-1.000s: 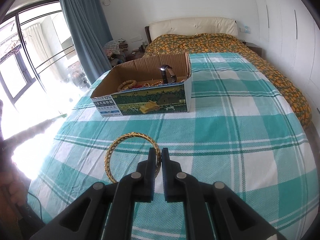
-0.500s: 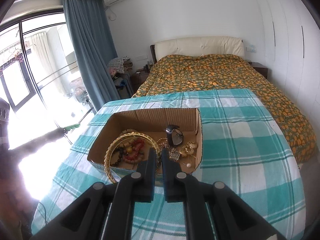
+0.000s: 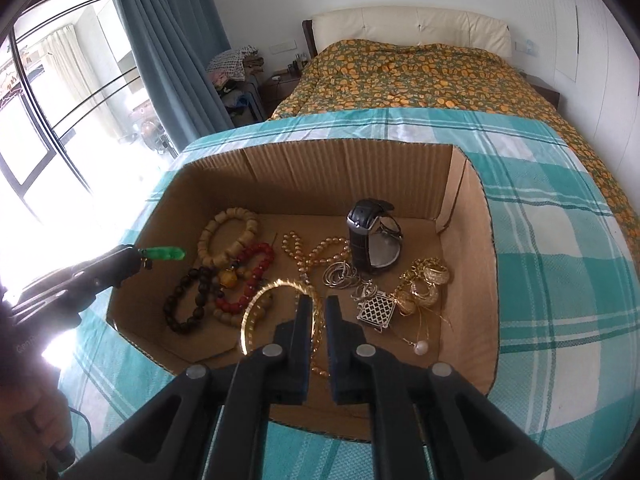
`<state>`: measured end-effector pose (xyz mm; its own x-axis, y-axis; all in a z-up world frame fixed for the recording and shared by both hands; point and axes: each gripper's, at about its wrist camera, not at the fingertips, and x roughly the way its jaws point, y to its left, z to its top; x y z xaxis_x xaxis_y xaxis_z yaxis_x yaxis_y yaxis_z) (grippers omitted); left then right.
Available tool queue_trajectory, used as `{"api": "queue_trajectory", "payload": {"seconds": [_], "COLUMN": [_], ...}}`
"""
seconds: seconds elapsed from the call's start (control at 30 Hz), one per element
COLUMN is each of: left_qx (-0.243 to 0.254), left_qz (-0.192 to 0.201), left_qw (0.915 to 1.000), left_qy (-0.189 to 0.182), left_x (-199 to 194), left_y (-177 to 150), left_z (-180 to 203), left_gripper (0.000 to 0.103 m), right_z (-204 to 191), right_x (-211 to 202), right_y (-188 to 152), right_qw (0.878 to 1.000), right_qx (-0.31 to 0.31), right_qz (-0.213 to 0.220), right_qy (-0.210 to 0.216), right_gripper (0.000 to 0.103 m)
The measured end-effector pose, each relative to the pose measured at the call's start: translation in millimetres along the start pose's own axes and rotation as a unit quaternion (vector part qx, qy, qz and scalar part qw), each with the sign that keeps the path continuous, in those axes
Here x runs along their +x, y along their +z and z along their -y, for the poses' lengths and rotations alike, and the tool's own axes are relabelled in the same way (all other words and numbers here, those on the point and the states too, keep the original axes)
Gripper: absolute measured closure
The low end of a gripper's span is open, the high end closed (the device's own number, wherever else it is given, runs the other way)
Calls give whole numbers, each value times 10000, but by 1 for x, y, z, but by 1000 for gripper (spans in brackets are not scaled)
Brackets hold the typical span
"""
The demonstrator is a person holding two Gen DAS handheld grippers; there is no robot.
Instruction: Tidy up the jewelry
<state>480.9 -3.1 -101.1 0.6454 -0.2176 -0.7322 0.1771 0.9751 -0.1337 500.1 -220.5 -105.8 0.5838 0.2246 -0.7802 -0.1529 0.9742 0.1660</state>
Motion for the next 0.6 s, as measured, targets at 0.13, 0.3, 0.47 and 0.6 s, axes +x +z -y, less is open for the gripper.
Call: {"api": "queue_trajectory", "payload": {"seconds": [0.13,0.3,0.47,0.6], "left_qx": [112,288,536,603], "left_qz": [166,284,420,422], "left_qw": [9997,9989,9960,9920], "left_qy": [119,255,578,1024], "left_x": [-10,-31,-51,-61], "left_y": [-10,-15,-17,-19], "left_z": [3,17,38,48], "left_gripper": [26,7,1,1], "right_z": [10,9,1,-9], "right_x": [-21,-58,-81,-99], "right_y": [-3,-6,-10,-17], "right_qw": [9995,9976,9969,9969], "right_qx": [64,-70,-96,-158], "right_qz": [273,622,724,742], "right_qy": [-130,-280,-295,-225], "right_gripper": [62,48,36,28]}}
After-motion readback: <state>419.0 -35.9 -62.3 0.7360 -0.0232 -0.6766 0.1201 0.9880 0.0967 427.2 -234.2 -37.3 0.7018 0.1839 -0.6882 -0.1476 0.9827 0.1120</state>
